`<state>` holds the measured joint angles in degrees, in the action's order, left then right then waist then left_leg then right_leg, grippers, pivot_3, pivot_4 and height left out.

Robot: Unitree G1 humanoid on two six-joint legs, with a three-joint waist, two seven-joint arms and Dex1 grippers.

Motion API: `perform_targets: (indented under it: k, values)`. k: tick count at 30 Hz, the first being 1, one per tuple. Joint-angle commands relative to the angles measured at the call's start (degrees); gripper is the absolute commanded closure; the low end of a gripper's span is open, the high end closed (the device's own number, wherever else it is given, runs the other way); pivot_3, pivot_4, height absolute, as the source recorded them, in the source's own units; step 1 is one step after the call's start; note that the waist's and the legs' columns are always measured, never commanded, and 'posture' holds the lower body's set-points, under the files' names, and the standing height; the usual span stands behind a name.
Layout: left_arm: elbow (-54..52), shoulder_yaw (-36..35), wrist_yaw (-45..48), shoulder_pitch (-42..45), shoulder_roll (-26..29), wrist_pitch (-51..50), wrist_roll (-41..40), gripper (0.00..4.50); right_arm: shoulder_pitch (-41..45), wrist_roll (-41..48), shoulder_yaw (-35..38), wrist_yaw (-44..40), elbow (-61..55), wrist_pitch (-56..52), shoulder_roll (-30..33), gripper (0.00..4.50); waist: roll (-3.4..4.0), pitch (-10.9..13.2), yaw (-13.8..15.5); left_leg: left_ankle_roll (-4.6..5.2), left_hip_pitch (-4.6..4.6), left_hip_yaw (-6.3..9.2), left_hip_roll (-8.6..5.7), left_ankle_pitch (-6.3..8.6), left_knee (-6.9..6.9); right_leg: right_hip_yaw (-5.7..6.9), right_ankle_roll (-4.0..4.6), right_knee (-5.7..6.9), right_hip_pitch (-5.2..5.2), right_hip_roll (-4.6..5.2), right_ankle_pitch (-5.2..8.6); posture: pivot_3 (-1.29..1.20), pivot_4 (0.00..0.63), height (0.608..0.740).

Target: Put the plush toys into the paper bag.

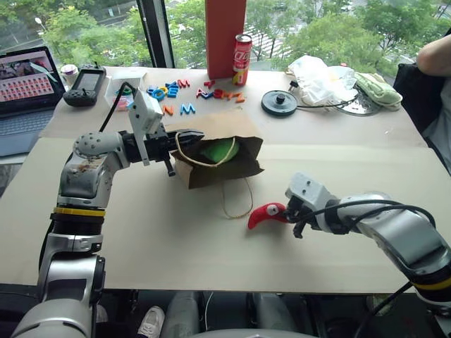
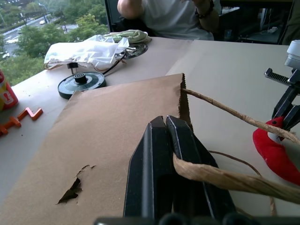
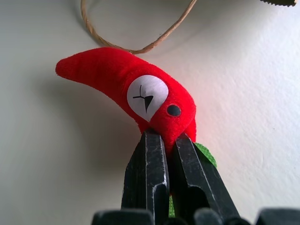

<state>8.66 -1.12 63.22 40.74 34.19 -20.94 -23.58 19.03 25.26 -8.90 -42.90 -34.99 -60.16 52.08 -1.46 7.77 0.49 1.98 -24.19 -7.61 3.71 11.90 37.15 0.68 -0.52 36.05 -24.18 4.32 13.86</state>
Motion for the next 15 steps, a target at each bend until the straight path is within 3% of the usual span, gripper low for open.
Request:
perform_targets:
  k: [1, 5, 15]
  values:
    - [-1.3, -0.9, 0.0, 1.3, 0.5, 1.1, -0.2, 4.5, -0.3, 4.4, 11.0, -2.3, -2.6, 1.9, 0.7, 4.49, 0.0, 0.0, 0.1, 0.0, 0.0, 0.02, 0.0, 0.0, 0.02, 0.0, 0.0, 0.0, 0.02, 0.0, 0.0, 0.0, 0.15, 0.739]
    - [-1.2, -0.9, 0.0, 1.4, 0.4, 1.2, -0.2, 4.5, 4.4, 4.8, 11.7, 2.4, -0.3, -0.7, -4.1, 4.49, 0.0, 0.0, -0.1, 0.0, 0.06, 0.0, 0.02, 0.0, 0.06, 0.0, 0.01, 0.05, 0.06, -0.02, -0.01, 0.0, 0.15, 0.739]
    - [-1.0, -0.5, 0.0, 2.0, -0.1, 1.2, 0.0, 4.5, 19.7, -4.8, -1.8, 25.7, 12.9, -9.8, -31.6, 4.49, 0.02, 0.0, -1.1, -0.08, -0.04, -0.02, 0.07, -0.05, 0.07, -0.02, 0.07, 0.17, -0.06, -0.11, -0.03, 0.0, 0.15, 0.739]
